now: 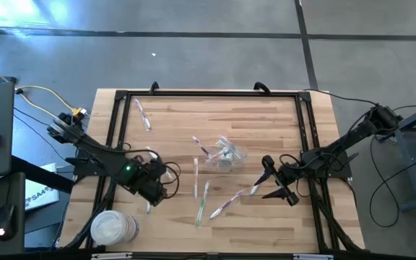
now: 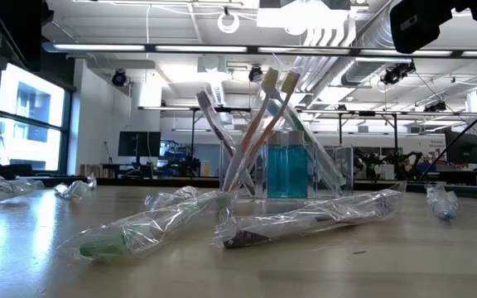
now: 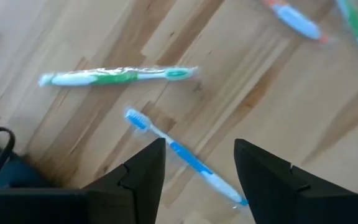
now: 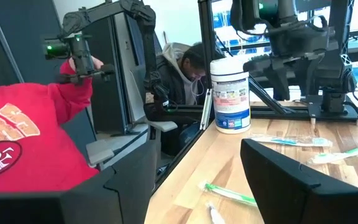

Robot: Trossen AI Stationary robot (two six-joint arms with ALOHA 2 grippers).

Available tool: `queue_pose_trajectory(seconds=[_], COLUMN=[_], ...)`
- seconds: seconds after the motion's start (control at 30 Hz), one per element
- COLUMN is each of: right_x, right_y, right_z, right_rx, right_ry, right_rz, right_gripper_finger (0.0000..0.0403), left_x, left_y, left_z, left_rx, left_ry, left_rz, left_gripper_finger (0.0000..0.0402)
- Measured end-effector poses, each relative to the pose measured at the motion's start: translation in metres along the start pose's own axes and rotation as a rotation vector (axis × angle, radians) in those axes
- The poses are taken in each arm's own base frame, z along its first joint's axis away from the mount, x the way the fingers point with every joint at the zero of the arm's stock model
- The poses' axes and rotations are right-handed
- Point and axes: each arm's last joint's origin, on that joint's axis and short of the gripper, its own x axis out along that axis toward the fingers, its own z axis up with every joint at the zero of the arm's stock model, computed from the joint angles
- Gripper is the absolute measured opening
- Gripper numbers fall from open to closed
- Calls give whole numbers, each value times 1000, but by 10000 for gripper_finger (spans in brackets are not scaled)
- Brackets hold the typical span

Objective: Pick & Place toothbrushing station
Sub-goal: Put the left blue toothbrush into the wire organizer

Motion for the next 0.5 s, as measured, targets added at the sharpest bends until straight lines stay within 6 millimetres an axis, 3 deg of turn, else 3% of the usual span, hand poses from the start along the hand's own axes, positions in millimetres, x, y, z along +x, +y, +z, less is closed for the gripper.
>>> queue_pose_trajectory(seconds=[0.33,0.5], right_x=[0,0], right_y=[0,0], right_z=[0,0], right_rx=[0,0], right_ry=[0,0], right_rz=[0,0], right_gripper_finger=[226,226], left_x=[3,9], left_y=[-15,-9], left_z=[5,2], left_rx=[-27,-95], left_ry=[-66,-34], left_rz=[-104,-50], left_gripper_finger=[187,187])
